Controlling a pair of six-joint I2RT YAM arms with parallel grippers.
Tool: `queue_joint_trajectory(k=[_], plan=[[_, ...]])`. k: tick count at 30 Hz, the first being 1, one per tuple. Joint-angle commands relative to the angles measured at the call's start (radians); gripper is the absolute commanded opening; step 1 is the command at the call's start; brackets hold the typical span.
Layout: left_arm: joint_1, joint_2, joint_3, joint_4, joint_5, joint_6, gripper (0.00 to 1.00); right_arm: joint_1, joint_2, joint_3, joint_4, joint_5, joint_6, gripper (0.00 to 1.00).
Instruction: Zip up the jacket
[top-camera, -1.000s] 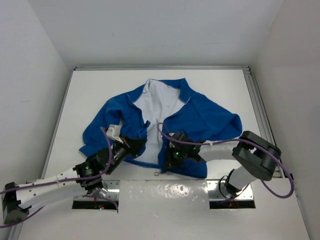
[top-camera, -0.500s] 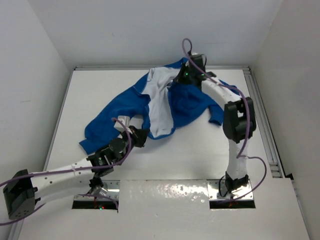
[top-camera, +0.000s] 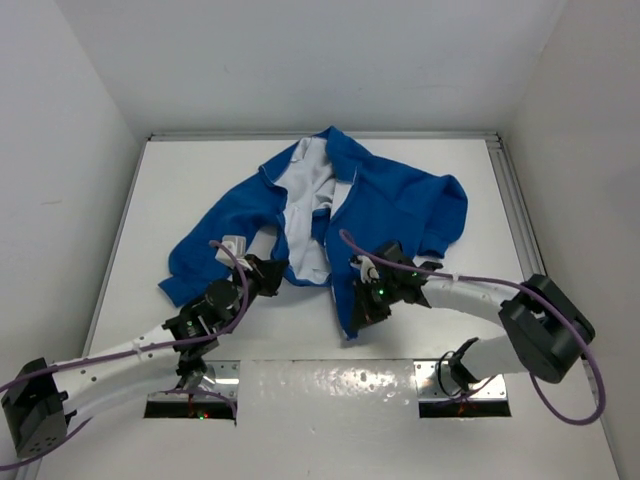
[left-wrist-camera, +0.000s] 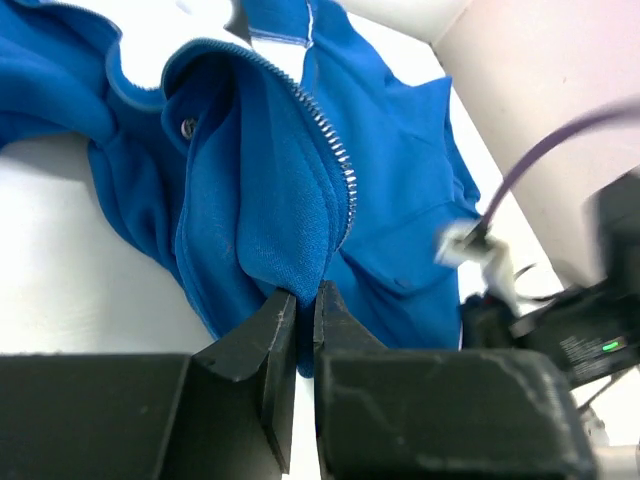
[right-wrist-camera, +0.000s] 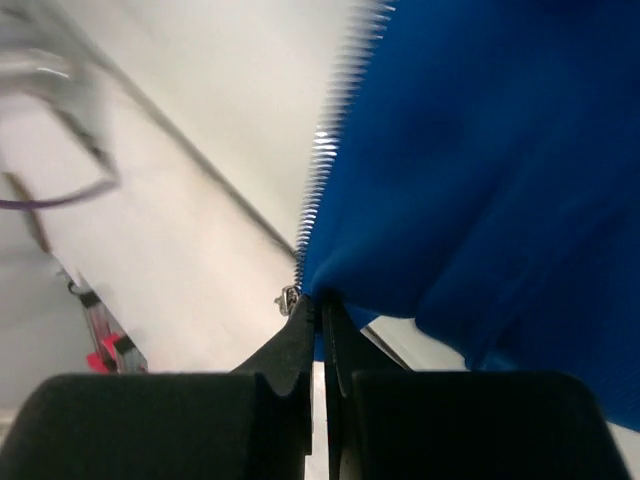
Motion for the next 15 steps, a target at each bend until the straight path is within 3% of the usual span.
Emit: queue_joint_trajectory(k=[1, 5, 7, 8, 9, 11, 15], plan=[[0.009, -0.01, -0.01, -0.004, 0.041, -0.003, 0.0, 0.005, 0.014, -0.065, 0.026, 0.057, 0.026, 0.0], [0.009, -0.052, 0.0, -0.078, 0.075, 0.007, 0.0, 0.005, -0.014, -0.091, 0.013, 0.144, 0.013, 0.0], [0.009, -0.082, 0.006, -0.107, 0.095, 0.015, 0.0, 0.006, -0.037, -0.113, 0.026, 0.146, 0.02, 0.17], [0.011, -0.092, 0.011, -0.134, 0.11, 0.015, 0.0, 0.006, -0.071, -0.119, 0.026, 0.152, 0.022, 0.46], [0.009, -0.099, 0.011, -0.147, 0.115, 0.01, 0.0, 0.008, -0.094, -0.122, 0.02, 0.163, 0.02, 0.56], [0.009, -0.124, 0.011, -0.17, 0.133, 0.003, 0.0, 0.008, -0.147, -0.125, -0.014, 0.203, 0.017, 0.69], [0.009, -0.144, 0.019, -0.208, 0.138, -0.011, 0.0, 0.008, -0.279, -0.121, -0.074, 0.278, 0.028, 0.7]])
